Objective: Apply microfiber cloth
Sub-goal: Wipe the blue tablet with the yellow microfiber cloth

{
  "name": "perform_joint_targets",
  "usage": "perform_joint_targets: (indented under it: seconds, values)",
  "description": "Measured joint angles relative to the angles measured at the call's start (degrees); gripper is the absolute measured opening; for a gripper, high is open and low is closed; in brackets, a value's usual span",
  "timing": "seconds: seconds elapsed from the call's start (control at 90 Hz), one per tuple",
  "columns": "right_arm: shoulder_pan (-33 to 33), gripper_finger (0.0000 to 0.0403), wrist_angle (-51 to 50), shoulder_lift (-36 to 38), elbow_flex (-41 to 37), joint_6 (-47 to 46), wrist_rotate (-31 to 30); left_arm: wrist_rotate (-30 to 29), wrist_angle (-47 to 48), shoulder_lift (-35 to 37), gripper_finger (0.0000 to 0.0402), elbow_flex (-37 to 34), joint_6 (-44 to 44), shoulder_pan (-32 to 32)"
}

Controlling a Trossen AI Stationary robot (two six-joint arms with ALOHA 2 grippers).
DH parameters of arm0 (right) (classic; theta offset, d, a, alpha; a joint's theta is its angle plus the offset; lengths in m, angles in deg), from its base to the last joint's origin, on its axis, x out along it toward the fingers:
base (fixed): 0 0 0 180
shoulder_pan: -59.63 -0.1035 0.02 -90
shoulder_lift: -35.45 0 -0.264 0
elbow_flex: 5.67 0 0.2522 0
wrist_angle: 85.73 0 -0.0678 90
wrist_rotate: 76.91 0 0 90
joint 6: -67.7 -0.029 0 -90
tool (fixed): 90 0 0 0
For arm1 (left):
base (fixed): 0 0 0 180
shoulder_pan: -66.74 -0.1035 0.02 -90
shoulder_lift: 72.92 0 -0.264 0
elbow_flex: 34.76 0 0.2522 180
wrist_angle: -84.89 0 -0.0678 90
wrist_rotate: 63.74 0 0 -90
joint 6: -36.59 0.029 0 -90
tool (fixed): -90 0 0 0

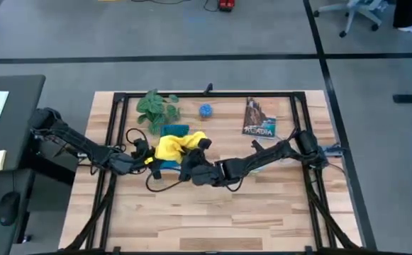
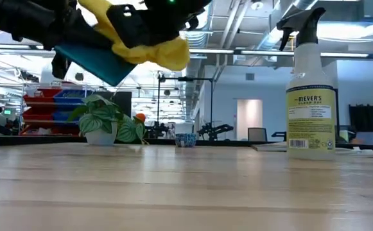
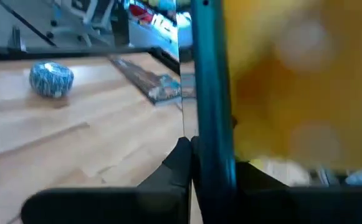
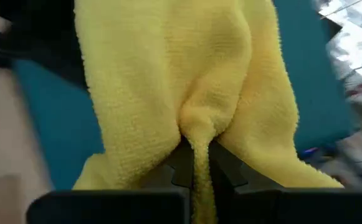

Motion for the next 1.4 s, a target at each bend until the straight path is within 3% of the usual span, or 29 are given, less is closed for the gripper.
perform_joint_targets:
  seconds: [0.356,0.467,0.744,0.867,0.967,1.078,1.233,1.4]
  values:
    - [-0.8,0.0003,3.0,-5.8,0.0,-3.2,3.8,-2.3,-7.2,0.0,0.0009,-0.2,7.8,-0.2]
    - [-0.3,0.0004,2.1,-6.1,-0.2,-3.0,3.0,0.9,-9.8,0.3,0.0009,0.3,6.4,0.0]
    - [-0.7,0.0004,-0.7,0.8,-0.1,11.2,-10.8,1.6,-7.6,0.1,0.0009,0.2,6.7,0.3]
    - [-1.0,0.0005,-6.1,5.3,0.0,16.5,-20.1,1.3,-6.9,0.1,0.0009,0.1,6.7,0.3]
    - [-1.0,0.0005,-13.2,9.0,0.0,16.2,-28.1,1.3,-6.5,0.0,0.0009,0.1,6.7,0.3]
    - [-1.1,0.0005,-21.9,12.9,0.0,9.5,-33.8,1.0,-5.9,0.0,0.0009,0.1,6.7,0.3]
    - [-2.6,0.0005,-30.3,17.4,0.1,-3.5,-32.9,0.7,-4.9,0.0,0.0009,0.1,6.4,0.2]
    - [-4.6,0.0005,-30.3,17.6,0.1,-5.9,-25.4,0.7,-4.1,0.0,0.0009,0.0,5.8,0.2]
